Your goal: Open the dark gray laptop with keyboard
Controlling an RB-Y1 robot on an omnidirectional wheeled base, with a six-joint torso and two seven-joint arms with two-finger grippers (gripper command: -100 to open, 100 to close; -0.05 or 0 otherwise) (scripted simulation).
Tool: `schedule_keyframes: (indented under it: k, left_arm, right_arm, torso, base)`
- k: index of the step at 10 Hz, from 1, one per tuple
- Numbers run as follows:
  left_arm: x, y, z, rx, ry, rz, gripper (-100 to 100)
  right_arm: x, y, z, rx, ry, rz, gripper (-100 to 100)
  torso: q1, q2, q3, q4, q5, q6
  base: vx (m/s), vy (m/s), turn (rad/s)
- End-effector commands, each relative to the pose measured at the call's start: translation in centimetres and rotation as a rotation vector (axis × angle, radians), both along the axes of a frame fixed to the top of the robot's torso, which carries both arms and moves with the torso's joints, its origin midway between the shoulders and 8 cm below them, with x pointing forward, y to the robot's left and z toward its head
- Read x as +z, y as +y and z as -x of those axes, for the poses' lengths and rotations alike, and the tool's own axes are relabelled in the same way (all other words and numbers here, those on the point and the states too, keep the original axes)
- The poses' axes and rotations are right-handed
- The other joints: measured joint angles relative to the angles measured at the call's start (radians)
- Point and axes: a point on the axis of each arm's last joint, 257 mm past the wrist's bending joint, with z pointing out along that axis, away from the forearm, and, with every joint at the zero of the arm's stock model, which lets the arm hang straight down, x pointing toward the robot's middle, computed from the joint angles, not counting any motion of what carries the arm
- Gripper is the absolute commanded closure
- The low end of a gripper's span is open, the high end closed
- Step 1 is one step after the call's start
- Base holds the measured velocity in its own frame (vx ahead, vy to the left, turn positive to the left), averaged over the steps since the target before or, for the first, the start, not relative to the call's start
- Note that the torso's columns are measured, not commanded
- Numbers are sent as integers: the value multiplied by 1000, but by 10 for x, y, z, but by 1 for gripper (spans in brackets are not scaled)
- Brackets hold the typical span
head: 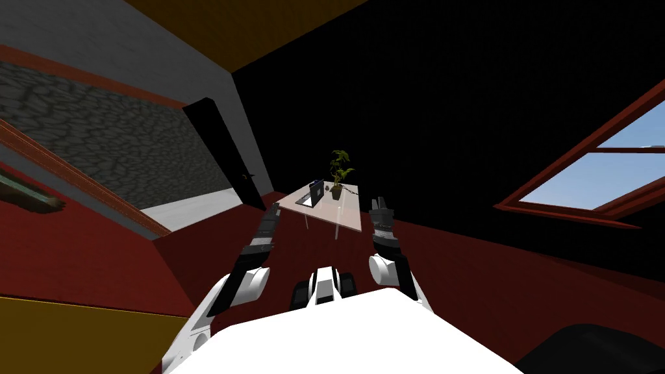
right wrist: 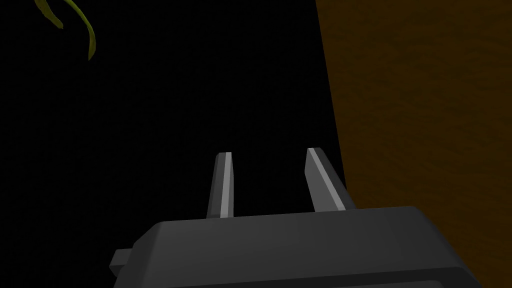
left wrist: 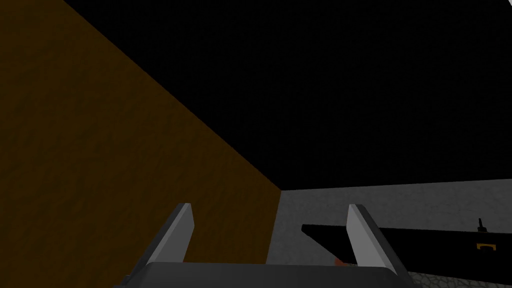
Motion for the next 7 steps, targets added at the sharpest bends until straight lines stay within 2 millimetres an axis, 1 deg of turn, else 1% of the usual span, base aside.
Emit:
schedule_keyframes:
  k: [1,6,7]
  left_arm:
    - [-20,7,-19,27,65,-33,-100]
    - [-51,20,-49,73,170,-93,-100]
    - [-61,26,-57,88,203,-117,-100]
  right_arm:
    - [0,0,0,0,0,0,0]
    - [0,0,0,0,0,0,0]
    - [0,0,0,0,0,0,0]
  torso:
    - [-1,-1,0,0,0,0]
    - [0,1,1,0,0,0]
    - [1,0,0,0,0,0]
  base:
    - [90,-35,-147]
    - [64,-33,-112]
    - [85,-34,-109]
